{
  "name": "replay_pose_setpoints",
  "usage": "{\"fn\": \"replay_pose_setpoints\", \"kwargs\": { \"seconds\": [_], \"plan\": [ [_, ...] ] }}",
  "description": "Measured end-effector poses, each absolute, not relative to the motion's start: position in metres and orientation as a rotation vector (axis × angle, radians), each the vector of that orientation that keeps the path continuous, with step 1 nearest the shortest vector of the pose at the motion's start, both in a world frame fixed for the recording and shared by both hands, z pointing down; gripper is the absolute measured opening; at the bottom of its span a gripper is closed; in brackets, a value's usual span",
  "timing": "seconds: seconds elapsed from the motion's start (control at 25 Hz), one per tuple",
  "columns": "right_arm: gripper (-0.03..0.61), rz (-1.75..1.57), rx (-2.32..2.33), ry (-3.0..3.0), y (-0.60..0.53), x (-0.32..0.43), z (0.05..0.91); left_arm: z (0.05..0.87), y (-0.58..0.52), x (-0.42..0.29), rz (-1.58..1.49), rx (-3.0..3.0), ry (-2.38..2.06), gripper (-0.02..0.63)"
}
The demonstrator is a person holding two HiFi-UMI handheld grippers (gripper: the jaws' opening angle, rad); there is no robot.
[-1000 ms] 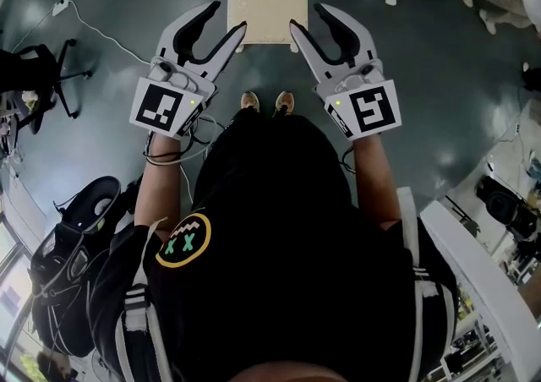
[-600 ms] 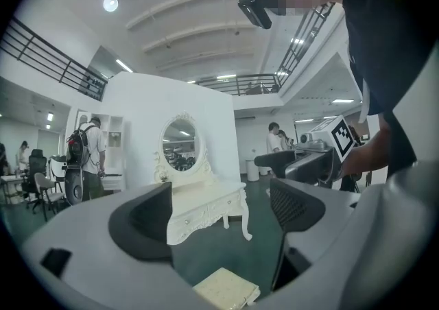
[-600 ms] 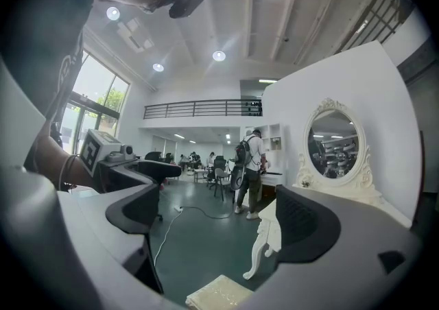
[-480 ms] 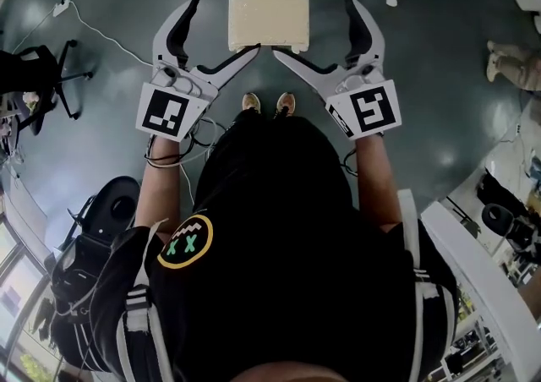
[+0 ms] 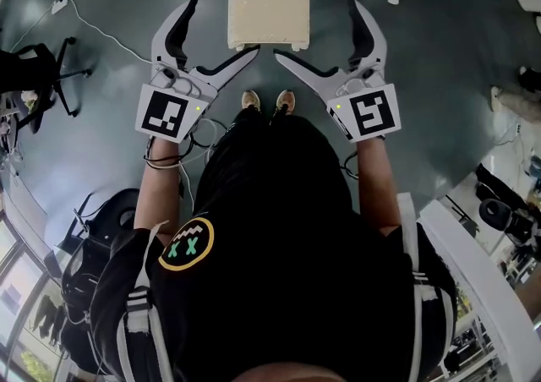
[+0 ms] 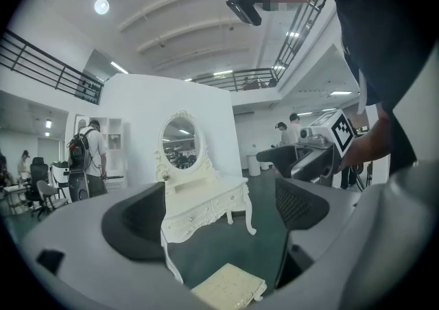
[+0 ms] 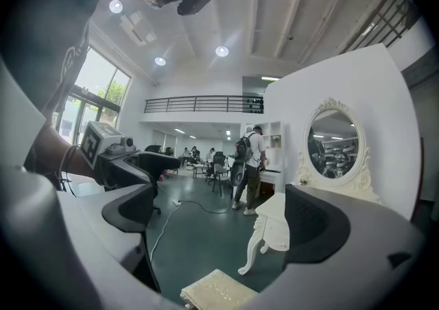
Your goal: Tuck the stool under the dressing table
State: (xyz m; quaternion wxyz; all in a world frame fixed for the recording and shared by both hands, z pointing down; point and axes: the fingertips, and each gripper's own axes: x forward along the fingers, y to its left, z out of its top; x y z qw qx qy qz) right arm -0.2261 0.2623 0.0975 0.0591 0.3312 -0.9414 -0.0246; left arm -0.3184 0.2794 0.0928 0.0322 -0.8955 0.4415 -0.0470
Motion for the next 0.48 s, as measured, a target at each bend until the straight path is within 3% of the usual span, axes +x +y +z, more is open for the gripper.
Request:
{"fn": "replay_pose_setpoints", "kwargs": {
  "seconds": [0.48],
  "plan": [
    [0.598,-0.004,1.031,-2.826,0.244,-0.218,0.209,0.204,0.263,-0.327,-0.204,-2.772,1.435,0.493]
  ]
}}
